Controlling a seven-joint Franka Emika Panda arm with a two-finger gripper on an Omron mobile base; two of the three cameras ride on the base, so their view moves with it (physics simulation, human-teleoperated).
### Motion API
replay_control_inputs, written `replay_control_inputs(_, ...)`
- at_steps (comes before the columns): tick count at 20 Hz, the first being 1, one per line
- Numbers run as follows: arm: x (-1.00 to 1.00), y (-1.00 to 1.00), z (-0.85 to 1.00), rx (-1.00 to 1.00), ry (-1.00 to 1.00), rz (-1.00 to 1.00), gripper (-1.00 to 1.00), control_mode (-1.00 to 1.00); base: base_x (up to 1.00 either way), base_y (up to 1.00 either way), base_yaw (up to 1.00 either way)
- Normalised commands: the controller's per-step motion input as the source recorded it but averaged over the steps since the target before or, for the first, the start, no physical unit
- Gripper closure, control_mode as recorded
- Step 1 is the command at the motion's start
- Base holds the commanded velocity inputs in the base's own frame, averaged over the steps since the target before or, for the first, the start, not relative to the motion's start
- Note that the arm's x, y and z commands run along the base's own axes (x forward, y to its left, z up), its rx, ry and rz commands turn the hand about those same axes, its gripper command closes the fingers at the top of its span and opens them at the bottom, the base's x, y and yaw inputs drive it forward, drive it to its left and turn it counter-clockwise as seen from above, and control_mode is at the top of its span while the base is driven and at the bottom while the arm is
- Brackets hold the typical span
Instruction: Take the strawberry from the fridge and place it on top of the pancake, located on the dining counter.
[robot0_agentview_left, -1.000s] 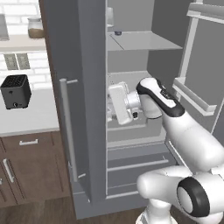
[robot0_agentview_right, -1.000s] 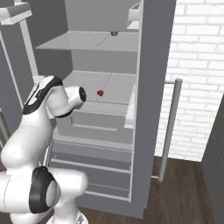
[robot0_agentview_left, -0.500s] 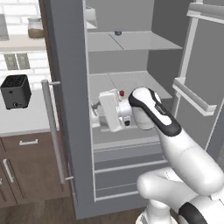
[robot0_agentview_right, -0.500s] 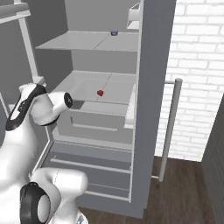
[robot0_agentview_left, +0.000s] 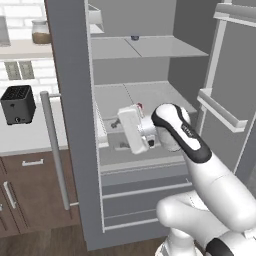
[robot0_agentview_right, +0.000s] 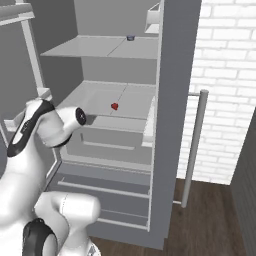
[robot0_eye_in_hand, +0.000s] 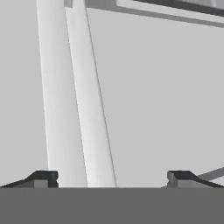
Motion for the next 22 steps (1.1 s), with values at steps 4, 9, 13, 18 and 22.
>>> replay_control_inputs(4,0.00,-1.00,0.00,-0.51,0.04,0.00,-1.00,-1.00,0.00,0.00,0.00)
replay_control_inputs(9,-0.13,-0.96,-0.05,-0.89,0.00,0.03,-1.00,-1.00,0.00,0.00,0.00)
replay_control_inputs(13,-0.04,-1.00,-0.34,-0.96,0.00,0.06,-1.00,-1.00,0.00,0.00,0.00)
replay_control_inputs(18,-0.76,-0.52,-0.23,-0.28,-0.03,0.20,-1.00,-1.00,0.00,0.00,0.00)
replay_control_inputs(22,-0.83,0.03,-0.01,-0.02,0.00,0.12,-1.00,-1.00,0.00,0.00,0.00)
